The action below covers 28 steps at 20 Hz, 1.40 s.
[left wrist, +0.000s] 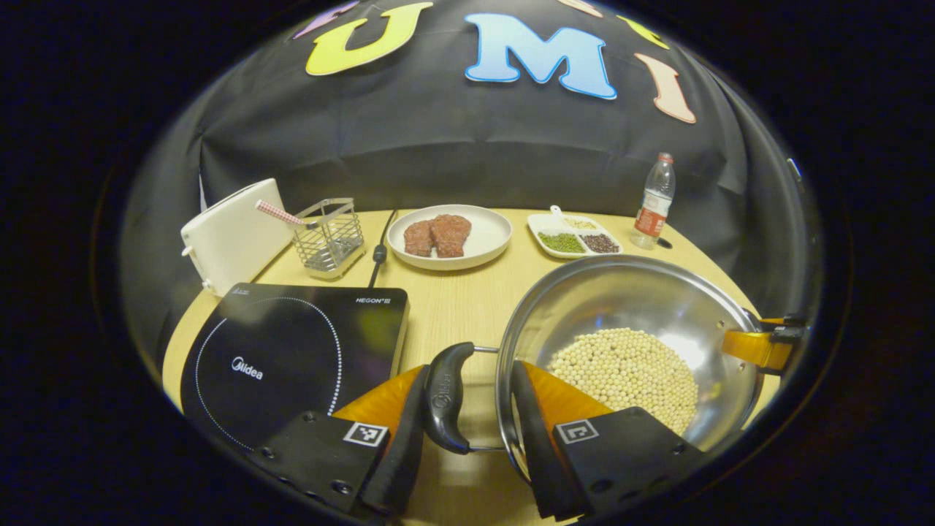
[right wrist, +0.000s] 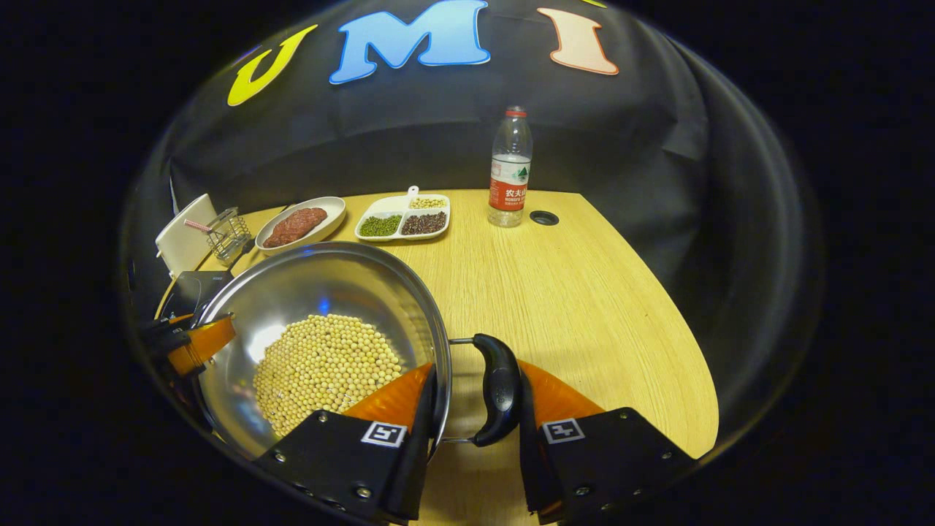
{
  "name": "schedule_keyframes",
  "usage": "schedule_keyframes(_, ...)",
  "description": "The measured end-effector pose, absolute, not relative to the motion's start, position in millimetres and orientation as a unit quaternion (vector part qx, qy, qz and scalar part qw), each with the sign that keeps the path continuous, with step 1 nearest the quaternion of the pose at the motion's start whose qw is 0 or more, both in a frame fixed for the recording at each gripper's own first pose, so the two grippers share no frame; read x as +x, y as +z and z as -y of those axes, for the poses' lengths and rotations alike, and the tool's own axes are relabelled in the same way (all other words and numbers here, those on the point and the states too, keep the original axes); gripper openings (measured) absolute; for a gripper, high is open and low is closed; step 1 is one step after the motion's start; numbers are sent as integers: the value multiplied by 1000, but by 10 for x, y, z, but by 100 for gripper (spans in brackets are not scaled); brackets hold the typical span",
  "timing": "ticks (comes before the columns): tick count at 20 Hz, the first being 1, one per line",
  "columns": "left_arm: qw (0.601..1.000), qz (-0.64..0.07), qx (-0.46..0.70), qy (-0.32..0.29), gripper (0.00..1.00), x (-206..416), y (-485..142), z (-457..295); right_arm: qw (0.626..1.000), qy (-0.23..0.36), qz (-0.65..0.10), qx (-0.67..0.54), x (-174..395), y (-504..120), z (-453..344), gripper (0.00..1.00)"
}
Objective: First push the handle of the pot to place it horizontally, then grasp the pot with both hands and set it on the induction cooktop.
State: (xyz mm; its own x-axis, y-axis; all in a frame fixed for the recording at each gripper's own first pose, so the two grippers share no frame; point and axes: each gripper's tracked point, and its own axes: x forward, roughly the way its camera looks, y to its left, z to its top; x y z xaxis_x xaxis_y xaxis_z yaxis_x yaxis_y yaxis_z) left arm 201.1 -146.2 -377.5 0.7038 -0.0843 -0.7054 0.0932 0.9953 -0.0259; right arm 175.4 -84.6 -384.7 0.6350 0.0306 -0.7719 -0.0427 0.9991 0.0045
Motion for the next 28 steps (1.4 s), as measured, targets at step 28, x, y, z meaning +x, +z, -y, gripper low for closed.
schedule_keyframes(28, 933, -355, 13, -56, 69, 1773, -3121, -120, 917, 9, -399, 1, 1193, -3152, -568, 53)
